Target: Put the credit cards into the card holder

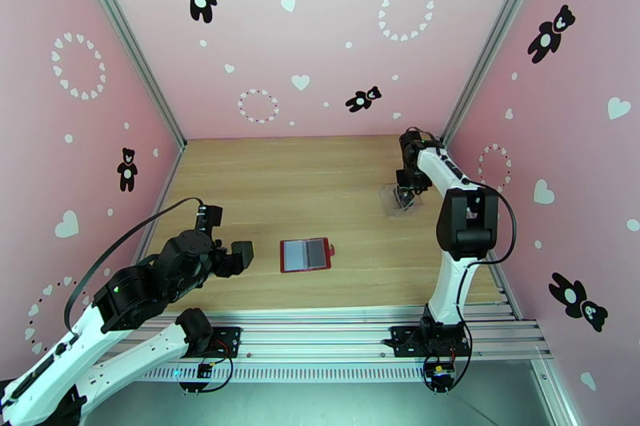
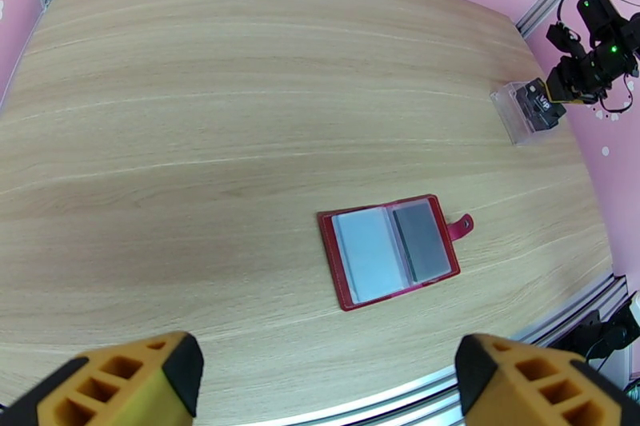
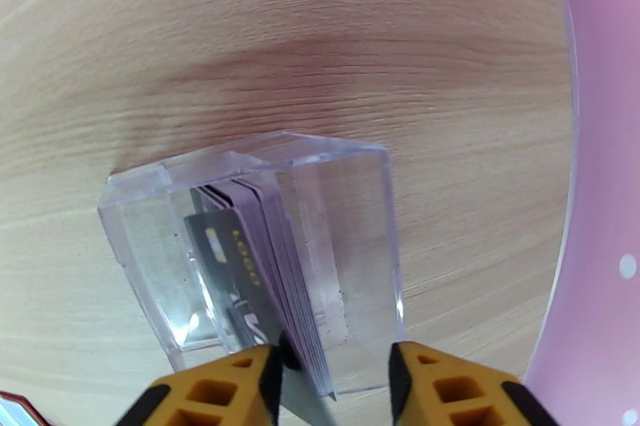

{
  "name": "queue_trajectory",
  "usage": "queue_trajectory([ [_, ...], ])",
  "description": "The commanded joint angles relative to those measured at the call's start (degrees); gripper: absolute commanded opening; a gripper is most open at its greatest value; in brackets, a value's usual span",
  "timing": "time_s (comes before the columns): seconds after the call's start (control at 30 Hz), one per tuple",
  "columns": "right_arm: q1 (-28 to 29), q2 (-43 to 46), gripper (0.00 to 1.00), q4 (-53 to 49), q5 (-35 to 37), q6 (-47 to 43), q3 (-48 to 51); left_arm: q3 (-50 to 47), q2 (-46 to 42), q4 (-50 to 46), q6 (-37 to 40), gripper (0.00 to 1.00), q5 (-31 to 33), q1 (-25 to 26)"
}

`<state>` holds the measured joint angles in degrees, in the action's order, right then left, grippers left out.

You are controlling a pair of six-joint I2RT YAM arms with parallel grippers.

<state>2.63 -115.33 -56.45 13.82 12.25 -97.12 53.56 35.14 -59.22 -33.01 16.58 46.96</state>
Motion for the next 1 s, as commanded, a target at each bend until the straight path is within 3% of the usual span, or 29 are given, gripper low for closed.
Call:
queue_trajectory([
  [0.0,-0.1,1.3,0.22,-1.5,-0.8,0.1,0.5,-0.4,0.5,-0.7,-0.2,0.89,1.2,-0.2],
  [0.1,-0.1,1.6,0.1,-1.4,-1.4,0.1,0.5,-0.5,0.5,-0.6,-0.1,0.89,1.2,-0.2],
  [0.23,-0.1,3.0,0.02,-1.3,-4.3,0.4,0.5,-0.4,0.5,-0.7,-0.2,0.89,1.3,-0.2],
  [0.4,0.6,6.1,0.0,-1.4,-10.6,0.8,0.7,-0.5,0.3,-0.7,-0.3,0.89,1.4,-0.2],
  [0.57,1.8,12.0,0.0,-1.3,-11.7,1.6,2.9,-0.6,0.3,-0.6,-0.5,0.89,1.4,-0.2],
  [0.73,5.1,23.6,0.0,6.5,-18.3,4.9,14.6,-1.3,0.8,0.5,-2.2,0.89,0.0,-0.2],
  [0.8,6.5,29.7,0.0,13.5,-27.0,8.4,22.5,-3.5,1.1,3.3,-4.5,0.89,-2.6,-0.2],
  [0.87,8.3,34.4,0.0,19.7,-33.9,13.3,29.8,-10.1,1.4,10.8,-6.7,0.87,-8.1,-0.2],
  [0.97,14.4,39.8,0.0,27.1,-38.4,20.4,38.4,-17.5,5.2,23.5,-10.7,0.76,-15.9,-0.2],
])
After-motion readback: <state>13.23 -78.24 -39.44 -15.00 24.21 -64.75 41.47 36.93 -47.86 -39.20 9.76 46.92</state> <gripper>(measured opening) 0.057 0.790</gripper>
